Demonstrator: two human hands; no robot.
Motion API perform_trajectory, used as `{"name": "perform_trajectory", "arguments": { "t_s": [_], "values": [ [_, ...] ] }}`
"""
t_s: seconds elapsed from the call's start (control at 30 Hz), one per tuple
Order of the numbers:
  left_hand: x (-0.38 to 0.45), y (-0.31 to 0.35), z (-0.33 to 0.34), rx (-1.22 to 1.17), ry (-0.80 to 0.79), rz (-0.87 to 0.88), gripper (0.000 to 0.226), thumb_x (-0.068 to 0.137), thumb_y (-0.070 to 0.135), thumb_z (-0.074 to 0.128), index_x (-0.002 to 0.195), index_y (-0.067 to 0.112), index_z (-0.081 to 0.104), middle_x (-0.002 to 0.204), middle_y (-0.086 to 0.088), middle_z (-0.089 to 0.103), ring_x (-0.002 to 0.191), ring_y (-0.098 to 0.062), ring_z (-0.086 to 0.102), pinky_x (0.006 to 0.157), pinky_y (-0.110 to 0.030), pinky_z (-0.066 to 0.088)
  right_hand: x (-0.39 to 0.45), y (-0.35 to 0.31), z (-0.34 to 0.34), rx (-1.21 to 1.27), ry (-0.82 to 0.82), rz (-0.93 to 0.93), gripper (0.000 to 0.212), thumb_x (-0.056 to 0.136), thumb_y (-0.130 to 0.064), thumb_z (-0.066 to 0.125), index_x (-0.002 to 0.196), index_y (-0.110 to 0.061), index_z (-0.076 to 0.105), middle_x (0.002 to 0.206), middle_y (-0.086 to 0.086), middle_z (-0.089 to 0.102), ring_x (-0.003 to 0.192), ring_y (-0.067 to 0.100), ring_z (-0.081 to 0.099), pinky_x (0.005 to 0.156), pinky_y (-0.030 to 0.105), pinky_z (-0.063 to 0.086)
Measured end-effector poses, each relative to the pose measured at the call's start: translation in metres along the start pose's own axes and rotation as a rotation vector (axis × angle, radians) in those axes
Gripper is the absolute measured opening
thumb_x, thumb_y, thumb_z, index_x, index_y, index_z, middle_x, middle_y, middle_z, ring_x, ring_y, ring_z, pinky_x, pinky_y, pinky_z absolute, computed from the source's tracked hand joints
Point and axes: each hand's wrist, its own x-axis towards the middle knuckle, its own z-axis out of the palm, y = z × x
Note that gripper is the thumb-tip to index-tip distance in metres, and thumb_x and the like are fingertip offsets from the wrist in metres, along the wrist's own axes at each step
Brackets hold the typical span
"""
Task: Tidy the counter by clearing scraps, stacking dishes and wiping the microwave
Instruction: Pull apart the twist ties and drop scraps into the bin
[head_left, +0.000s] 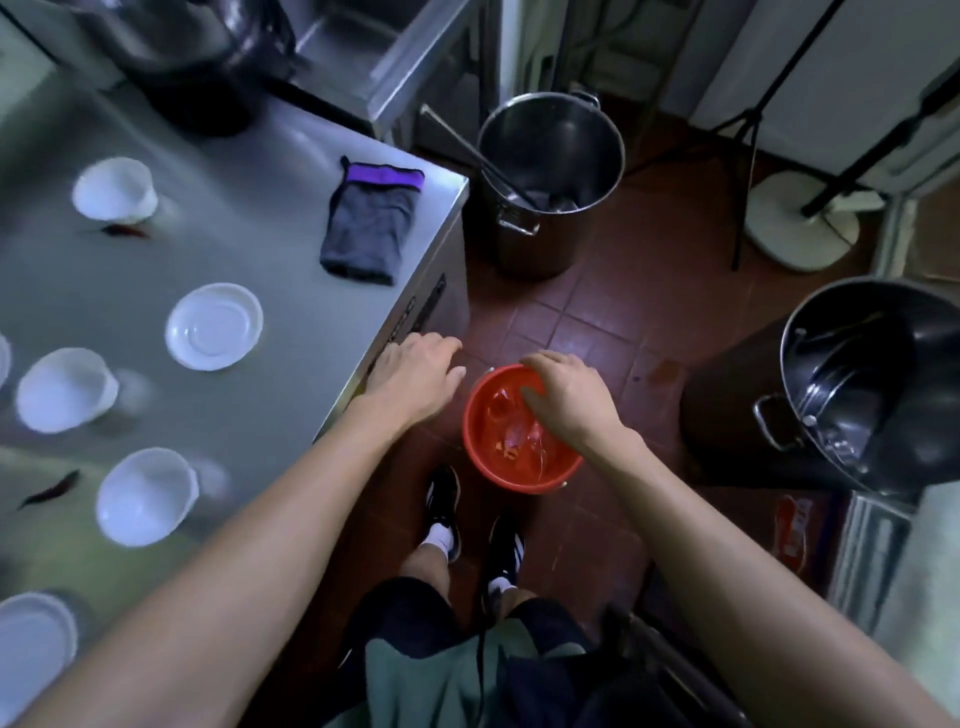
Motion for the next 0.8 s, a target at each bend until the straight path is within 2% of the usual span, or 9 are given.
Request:
{"name": "perform_trajectory", "arguments": {
  "t_s": [0.1,0.27,0.47,0.53,0.67,0.8],
  "values": [
    [-0.033,-0.011,-0.011,-0.031,0.075,-0.082,0.044,0.099,0.044,0.048,0.139,0.025,0.049,0.138,-0.003,0.054,0.125,-0.029,0.050,0.099,-0.043,0.042,-0.005,-0.020,-0.007,-0.011,0.019,-0.098,0.045,0.090,-0.024,0.059,0.134,-0.023,0.058,0.140,-0.002,0.058,0.124,0.027,0.054,0.099,0.047,0.047],
    [-0.091,-0.038,-0.018,-0.074,0.149,-0.198,0.041,0.098,0.045,0.049,0.135,0.027,0.052,0.134,-0.002,0.059,0.121,-0.029,0.054,0.097,-0.042,0.044,-0.010,-0.067,-0.011,-0.048,0.017,-0.286,0.042,0.090,-0.028,0.060,0.132,-0.023,0.060,0.136,-0.004,0.060,0.121,0.026,0.057,0.093,0.045,0.051],
    [-0.167,-0.083,-0.009,-0.140,0.238,-0.374,0.045,0.099,0.045,0.047,0.139,0.026,0.050,0.140,0.000,0.055,0.129,-0.025,0.048,0.101,-0.041,0.040,-0.022,-0.145,0.002,-0.052,-0.013,-0.463,0.027,0.087,-0.024,0.059,0.112,-0.018,0.067,0.117,0.000,0.068,0.107,0.029,0.062,0.084,0.043,0.053],
    [-0.194,-0.100,-0.003,-0.176,0.260,-0.434,0.045,0.099,0.043,0.047,0.140,0.025,0.049,0.143,0.001,0.053,0.131,-0.024,0.046,0.103,-0.040,0.038,-0.030,-0.173,0.011,-0.062,-0.039,-0.525,0.030,0.089,-0.025,0.058,0.117,-0.020,0.066,0.122,-0.002,0.067,0.111,0.027,0.060,0.087,0.042,0.051],
    [-0.252,-0.132,0.011,-0.236,0.302,-0.527,0.043,0.100,0.041,0.047,0.139,0.023,0.049,0.143,0.001,0.052,0.132,-0.025,0.044,0.102,-0.042,0.040,-0.049,-0.229,0.033,-0.082,-0.106,-0.616,0.040,0.091,-0.026,0.057,0.131,-0.024,0.062,0.137,-0.004,0.060,0.124,0.024,0.054,0.100,0.041,0.045],
    [-0.315,-0.161,0.025,-0.285,0.360,-0.606,0.041,0.098,0.040,0.050,0.136,0.024,0.052,0.138,-0.001,0.057,0.124,-0.028,0.051,0.096,-0.043,0.046,-0.076,-0.284,0.057,-0.148,-0.146,-0.703,0.041,0.094,-0.031,0.059,0.135,-0.023,0.058,0.141,-0.004,0.057,0.126,0.023,0.052,0.102,0.042,0.044]
  ]
}}
